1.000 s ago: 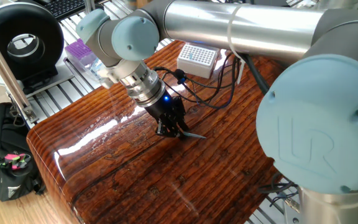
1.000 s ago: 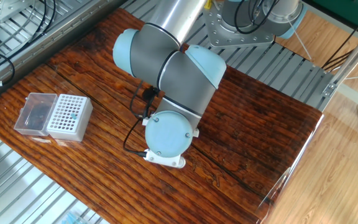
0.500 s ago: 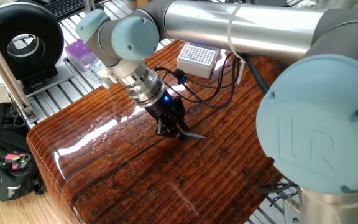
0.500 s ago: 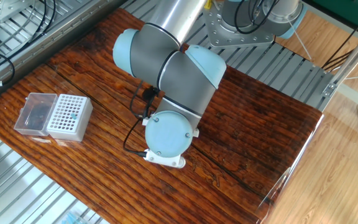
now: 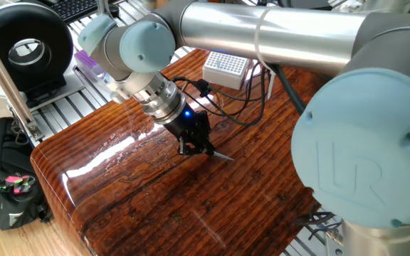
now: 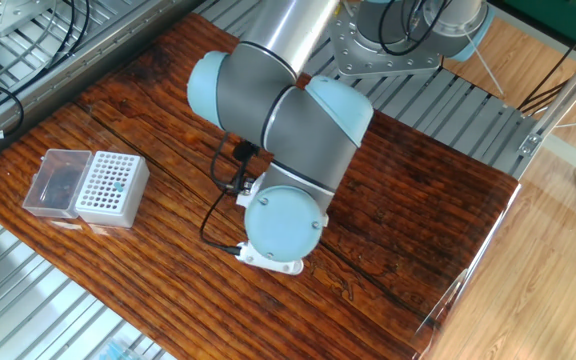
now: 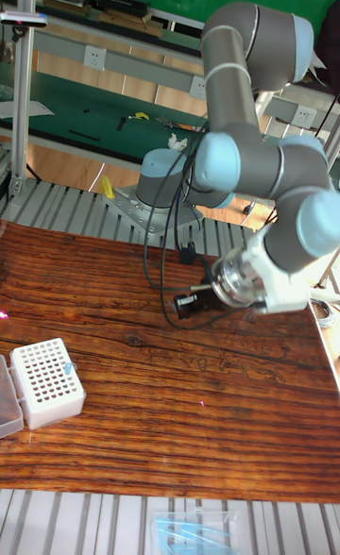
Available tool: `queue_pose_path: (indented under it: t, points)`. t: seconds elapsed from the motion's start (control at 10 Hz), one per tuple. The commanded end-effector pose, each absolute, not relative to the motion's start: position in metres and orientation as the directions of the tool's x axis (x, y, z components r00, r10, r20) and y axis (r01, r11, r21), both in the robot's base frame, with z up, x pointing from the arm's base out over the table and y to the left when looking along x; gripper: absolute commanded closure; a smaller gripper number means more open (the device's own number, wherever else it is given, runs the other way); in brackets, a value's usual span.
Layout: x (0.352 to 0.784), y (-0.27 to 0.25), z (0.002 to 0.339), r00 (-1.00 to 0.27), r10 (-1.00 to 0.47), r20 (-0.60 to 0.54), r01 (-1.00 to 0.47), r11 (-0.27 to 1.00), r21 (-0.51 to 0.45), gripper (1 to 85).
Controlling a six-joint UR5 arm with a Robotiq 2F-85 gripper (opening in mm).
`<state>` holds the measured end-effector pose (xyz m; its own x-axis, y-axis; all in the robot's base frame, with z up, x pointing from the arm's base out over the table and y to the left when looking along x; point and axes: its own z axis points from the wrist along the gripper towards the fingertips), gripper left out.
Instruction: Insert a medium pipette tip into the holder for medium pipette tips
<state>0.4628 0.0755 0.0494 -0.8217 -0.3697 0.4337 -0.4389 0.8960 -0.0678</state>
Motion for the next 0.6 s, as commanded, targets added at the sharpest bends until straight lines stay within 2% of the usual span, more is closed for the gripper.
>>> queue_pose_path:
  t: [0.0, 0.2, 0.5]
  points:
    - [0.458, 0.077, 0.094, -0.847, -0.392, 0.359, -0.431, 0.902, -0.034, 84.0]
    - [0.444, 0.090, 0.104, -0.856, -0.382, 0.347, -0.418, 0.908, -0.031, 84.0]
    - [0.446, 0.086, 0.104, -0.851, -0.405, 0.333, -0.442, 0.896, -0.040, 84.7]
